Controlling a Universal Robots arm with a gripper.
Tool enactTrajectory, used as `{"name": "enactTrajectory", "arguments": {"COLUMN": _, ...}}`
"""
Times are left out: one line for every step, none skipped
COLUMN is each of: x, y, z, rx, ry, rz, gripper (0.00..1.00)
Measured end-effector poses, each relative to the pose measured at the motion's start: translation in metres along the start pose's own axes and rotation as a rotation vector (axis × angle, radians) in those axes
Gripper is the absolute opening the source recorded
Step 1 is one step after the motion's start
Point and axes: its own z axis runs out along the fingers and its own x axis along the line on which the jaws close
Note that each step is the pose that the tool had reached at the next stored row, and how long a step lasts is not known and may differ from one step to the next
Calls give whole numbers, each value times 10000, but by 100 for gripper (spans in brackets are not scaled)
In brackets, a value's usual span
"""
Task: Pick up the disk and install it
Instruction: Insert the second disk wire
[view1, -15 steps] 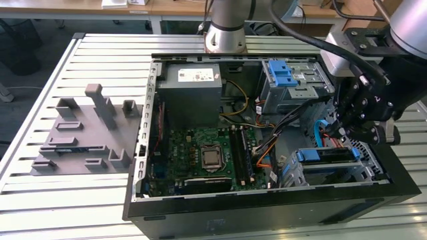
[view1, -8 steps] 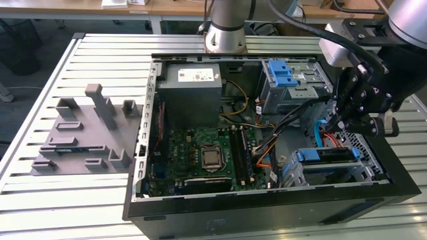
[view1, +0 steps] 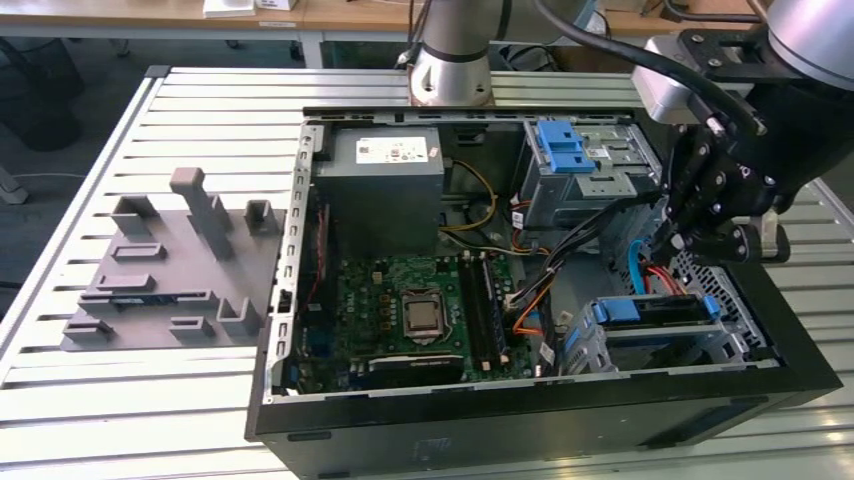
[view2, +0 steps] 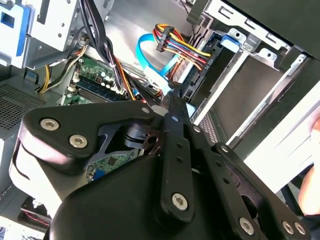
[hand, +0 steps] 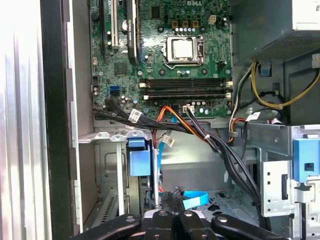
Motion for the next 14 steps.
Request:
{"name": "enactTrajectory", "arguments": {"x": -7, "y": 0, "z": 1, "rx": 1, "ry": 3, "rz": -1, "gripper": 11}}
{"name": "enactTrajectory", "arguments": {"x": -14, "y": 0, "z": 1, "rx": 1, "ry": 5, "rz": 0, "gripper": 11}}
{"name": "enactTrajectory", "arguments": {"x": -20, "y": 1, "z": 2, "rx": 1, "ry": 7, "rz": -1, "gripper": 11}}
{"name": "enactTrajectory", "arguments": {"x": -24, "y": 1, "z": 3, "rx": 1, "ry": 7, "rz": 0, "gripper": 18}}
{"name": "enactTrajectory", "arguments": {"x": -28, "y": 1, "z": 5, "rx": 1, "ry": 9, "rz": -1, "gripper": 18}}
{"name": "enactTrajectory", "arguments": {"x": -32, "y": 1, "z": 7, "rx": 1, "ry": 12, "rz": 0, "gripper": 18}}
{"name": "enactTrajectory", "arguments": {"x": -36, "y": 1, "z": 9, "rx": 1, "ry": 15, "rz": -1, "gripper": 18}}
{"name": "enactTrajectory", "arguments": {"x": -41, "y": 2, "z": 12, "rx": 1, "ry": 19, "rz": -1, "gripper": 18}}
{"name": "enactTrajectory", "arguments": {"x": -45, "y": 2, "z": 15, "rx": 2, "ry": 23, "rz": 0, "gripper": 18}}
{"name": "enactTrajectory", "arguments": {"x": -47, "y": 2, "z": 18, "rx": 1, "ry": 29, "rz": -1, "gripper": 18}}
{"name": "enactTrajectory", "arguments": {"x": -49, "y": 2, "z": 23, "rx": 2, "ry": 39, "rz": -1, "gripper": 19}}
{"name": "enactTrajectory", "arguments": {"x": -50, "y": 2, "z": 28, "rx": 2, "ry": 57, "rz": -2, "gripper": 25}}
{"name": "enactTrajectory", "arguments": {"x": -51, "y": 2, "z": 35, "rx": 3, "ry": 78, "rz": -2, "gripper": 25}}
{"name": "enactTrajectory", "arguments": {"x": -52, "y": 3, "z": 42, "rx": 4, "ry": 104, "rz": -2, "gripper": 25}}
